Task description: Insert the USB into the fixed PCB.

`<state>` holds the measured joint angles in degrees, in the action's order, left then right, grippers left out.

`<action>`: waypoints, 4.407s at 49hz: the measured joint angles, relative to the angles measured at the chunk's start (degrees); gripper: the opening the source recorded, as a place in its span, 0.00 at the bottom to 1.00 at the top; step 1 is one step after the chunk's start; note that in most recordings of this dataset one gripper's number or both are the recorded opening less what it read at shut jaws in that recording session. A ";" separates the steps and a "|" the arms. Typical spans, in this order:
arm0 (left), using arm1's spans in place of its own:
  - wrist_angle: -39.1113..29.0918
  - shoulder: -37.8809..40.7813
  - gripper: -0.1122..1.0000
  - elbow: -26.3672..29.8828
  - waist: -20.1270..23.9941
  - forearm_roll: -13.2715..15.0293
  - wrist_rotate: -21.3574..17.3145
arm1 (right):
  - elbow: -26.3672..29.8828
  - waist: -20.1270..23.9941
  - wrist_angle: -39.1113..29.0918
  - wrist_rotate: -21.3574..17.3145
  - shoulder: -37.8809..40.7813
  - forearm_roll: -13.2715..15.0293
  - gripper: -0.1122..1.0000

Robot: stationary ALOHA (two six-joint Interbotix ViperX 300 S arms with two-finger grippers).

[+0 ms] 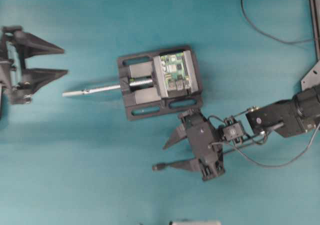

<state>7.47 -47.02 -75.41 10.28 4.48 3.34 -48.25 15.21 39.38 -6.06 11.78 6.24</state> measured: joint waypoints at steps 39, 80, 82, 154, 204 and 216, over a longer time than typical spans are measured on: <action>-6.86 -16.61 0.79 -8.53 1.67 0.00 0.00 | 3.87 4.83 0.35 0.26 6.33 -12.04 0.66; -6.50 -16.61 0.79 -8.88 1.85 0.00 0.00 | 5.01 4.92 -6.42 1.23 7.56 -12.13 0.35; -6.59 -16.61 0.79 -8.88 1.85 0.09 0.00 | 5.01 4.92 -6.33 1.23 7.56 -12.13 0.35; -1.32 -17.49 0.79 -14.41 4.22 0.00 0.70 | 2.55 8.26 -4.92 25.14 2.02 -45.62 0.29; -1.32 -17.58 0.79 -14.41 4.31 0.09 0.79 | 21.36 21.09 46.93 55.72 12.92 -121.64 0.29; -1.32 -17.58 0.79 -14.41 4.22 0.00 0.79 | 25.93 21.01 54.40 52.21 16.17 -123.49 0.29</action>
<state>6.15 -64.60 -89.82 14.50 4.48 4.13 -22.32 36.21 93.78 46.14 27.95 -117.25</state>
